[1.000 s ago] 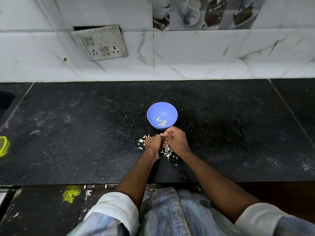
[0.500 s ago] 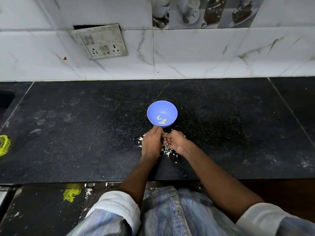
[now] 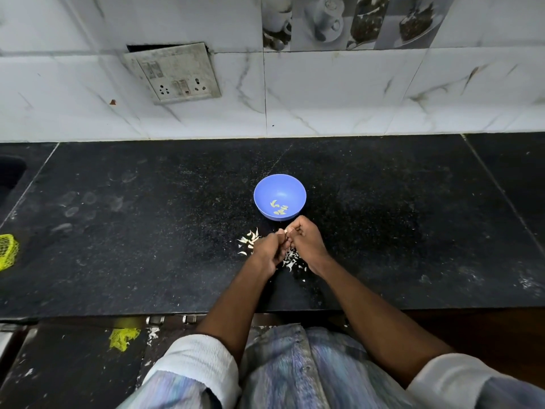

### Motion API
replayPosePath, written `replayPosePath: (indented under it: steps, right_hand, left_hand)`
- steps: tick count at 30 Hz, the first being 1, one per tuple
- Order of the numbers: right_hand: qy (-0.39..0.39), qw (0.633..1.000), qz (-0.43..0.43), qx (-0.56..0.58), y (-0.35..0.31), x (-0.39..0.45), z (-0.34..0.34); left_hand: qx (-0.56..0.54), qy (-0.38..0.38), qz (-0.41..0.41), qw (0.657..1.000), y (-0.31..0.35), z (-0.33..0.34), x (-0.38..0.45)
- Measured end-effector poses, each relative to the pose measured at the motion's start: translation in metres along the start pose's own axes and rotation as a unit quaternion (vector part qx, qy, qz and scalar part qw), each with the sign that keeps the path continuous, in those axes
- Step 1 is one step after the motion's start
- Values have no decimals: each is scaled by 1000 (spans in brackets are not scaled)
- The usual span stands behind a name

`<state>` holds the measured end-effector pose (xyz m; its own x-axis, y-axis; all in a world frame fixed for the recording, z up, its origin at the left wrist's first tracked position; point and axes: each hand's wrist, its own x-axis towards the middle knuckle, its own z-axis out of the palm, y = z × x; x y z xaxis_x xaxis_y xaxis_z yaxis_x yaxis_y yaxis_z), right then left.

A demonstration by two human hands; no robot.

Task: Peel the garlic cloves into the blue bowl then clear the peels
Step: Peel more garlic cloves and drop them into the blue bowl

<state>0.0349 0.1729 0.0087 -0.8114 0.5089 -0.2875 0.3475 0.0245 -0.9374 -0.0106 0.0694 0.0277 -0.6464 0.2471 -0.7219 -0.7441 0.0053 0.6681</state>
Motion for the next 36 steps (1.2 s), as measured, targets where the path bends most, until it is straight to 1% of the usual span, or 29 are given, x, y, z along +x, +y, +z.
replayPosePath:
  steps: [1, 2, 3, 5, 6, 8, 9, 10, 11, 13, 14, 15, 16, 17, 19, 20, 21, 22, 23, 24, 25, 26, 28, 29, 30, 31, 32, 35, 36]
  right_hand:
    - [4, 999, 37, 13, -3, 1, 1]
    - [3, 997, 76, 32, -7, 2, 3]
    - [-1, 992, 111, 53, -10, 4, 4]
    - [-11, 978, 178, 109, -16, 9, 6]
    - [-17, 966, 215, 141, -17, 11, 5]
    - [-29, 939, 283, 191, -19, 12, 4]
    - [-33, 933, 298, 197, -19, 12, 4]
    - [-33, 938, 291, 188, -19, 11, 4]
    - [-26, 950, 263, 166, -17, 10, 5]
    - [-7, 982, 164, 96, -14, 8, 6]
    - [5, 993, 105, 57, -12, 7, 6]
    - [15, 998, 50, 28, -8, 7, 5]
    - [18, 1000, 5, 12, -5, 6, 3]
    - [13, 1000, -28, -5, -3, 5, 1]
    - [-2, 998, -64, -30, 0, 5, -2]
    - [-5, 998, -59, -28, 1, 4, -2]
    - [-5, 999, -36, -16, -1, 4, -2]
    - [-3, 1000, 4, 0, -3, 4, -2]
    - [-5, 998, 53, 21, -7, 4, -1]
    - [-13, 994, 104, 44, -9, 6, 0]
    - [-26, 986, 151, 69, -12, 9, 1]
    - [-39, 976, 195, 95, -15, 11, 0]
    - [-54, 953, 265, 138, -19, 14, -1]
    - [-56, 946, 283, 148, -19, 14, -2]
    - [-57, 945, 286, 148, -19, 13, -2]
    - [-60, 949, 274, 141, -18, 12, -2]
    - [-61, 957, 252, 131, -17, 11, -3]
    - [-53, 976, 180, 108, -12, 9, -3]
    - [-50, 980, 163, 103, -9, 9, -4]
  left_hand:
    - [75, 22, 90, 993, -3, 0, 0]
    - [177, 55, 199, 962, -6, -2, 1]
    - [269, 86, 298, 912, -9, -6, 3]
    - [398, 108, 414, 811, -11, -14, 8]
    - [459, 114, 456, 754, -12, -18, 12]
    - [568, 125, 525, 622, -13, -21, 18]
    - [596, 131, 542, 578, -14, -22, 20]
    - [599, 138, 534, 580, -15, -21, 20]
    - [576, 145, 503, 628, -15, -20, 17]
    - [468, 140, 381, 785, -10, -12, 6]
    - [395, 119, 302, 859, -5, -6, 0]
    - [301, 85, 228, 922, 0, -1, -2]
    - [203, 57, 153, 966, 4, 3, -2]
    - [123, 26, 72, 989, 9, 5, -4]
    - [32, -25, -55, 998, 11, 4, -5]
    - [15, -37, -75, 996, 8, 3, -4]
    - [14, -37, -68, 997, 6, 2, -4]
    - [50, -17, -17, 998, 1, 2, -2]
    - [113, 11, 70, 991, -3, 1, 1]
    - [202, 50, 168, 964, -7, -2, 4]
    - [286, 84, 251, 921, -9, -6, 7]
    - [357, 104, 307, 876, -10, -10, 6]
    - [465, 112, 388, 788, -10, -16, 8]
    - [509, 113, 421, 742, -9, -18, 8]
    - [538, 116, 443, 708, -9, -19, 8]
    - [548, 119, 455, 692, -9, -18, 8]
    - [541, 120, 449, 701, -10, -17, 6]
    - [447, 129, 373, 803, -10, -17, 8]
    - [417, 126, 359, 826, -11, -17, 11]
